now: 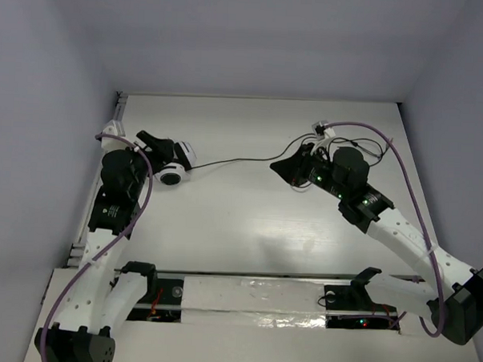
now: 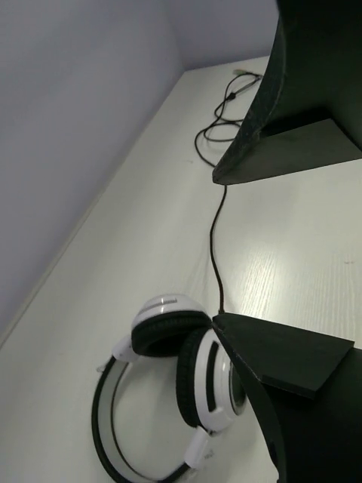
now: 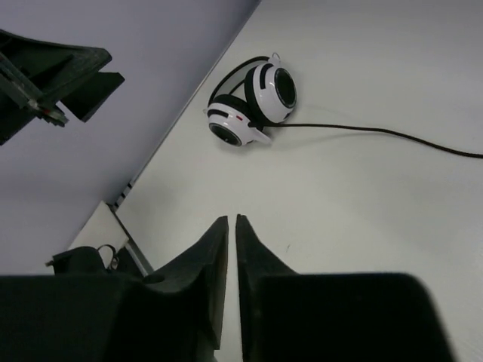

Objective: Wrap the headphones

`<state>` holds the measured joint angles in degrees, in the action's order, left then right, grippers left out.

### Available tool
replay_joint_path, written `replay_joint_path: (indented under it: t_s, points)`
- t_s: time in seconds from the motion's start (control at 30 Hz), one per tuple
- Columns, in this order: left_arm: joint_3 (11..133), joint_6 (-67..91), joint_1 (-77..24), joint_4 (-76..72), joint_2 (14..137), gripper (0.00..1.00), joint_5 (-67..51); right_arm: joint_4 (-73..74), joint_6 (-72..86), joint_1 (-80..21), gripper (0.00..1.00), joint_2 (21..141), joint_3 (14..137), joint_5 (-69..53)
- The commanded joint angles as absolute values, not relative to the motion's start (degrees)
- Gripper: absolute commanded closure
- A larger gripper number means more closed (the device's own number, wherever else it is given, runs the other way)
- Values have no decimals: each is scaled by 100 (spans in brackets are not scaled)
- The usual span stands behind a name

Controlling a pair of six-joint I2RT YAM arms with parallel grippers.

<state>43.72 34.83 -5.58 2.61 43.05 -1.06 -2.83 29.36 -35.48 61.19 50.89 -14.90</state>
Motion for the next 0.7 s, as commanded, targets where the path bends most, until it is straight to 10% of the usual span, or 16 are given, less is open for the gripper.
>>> replay_joint_path:
  t_s: [0.0,0.1,0.33,0.43,0.57,0.67]
  points:
    - [4421,3560,-571,570,4438,33,465,-439,2936,-3673,87,6047,4957,-1424]
    - [4474,3647,-571,956,4561,35,878,-291,2927,-3735,100,5933,4939,-1319]
    - [4386,4086,-493,1748,4913,100,1589,-246,2900,-3797,100,5634,4869,-1046]
    - [4430,4122,-422,1959,5088,100,1835,-272,2927,-3850,100,5581,4843,-1124]
    - [4421,4070,-63,2004,5343,63,2030,-290,2936,-3850,100,5555,4825,-1160]
    - [4316,4025,166,1872,5440,29,1829,-316,2944,-3850,57,5520,4808,-1186]
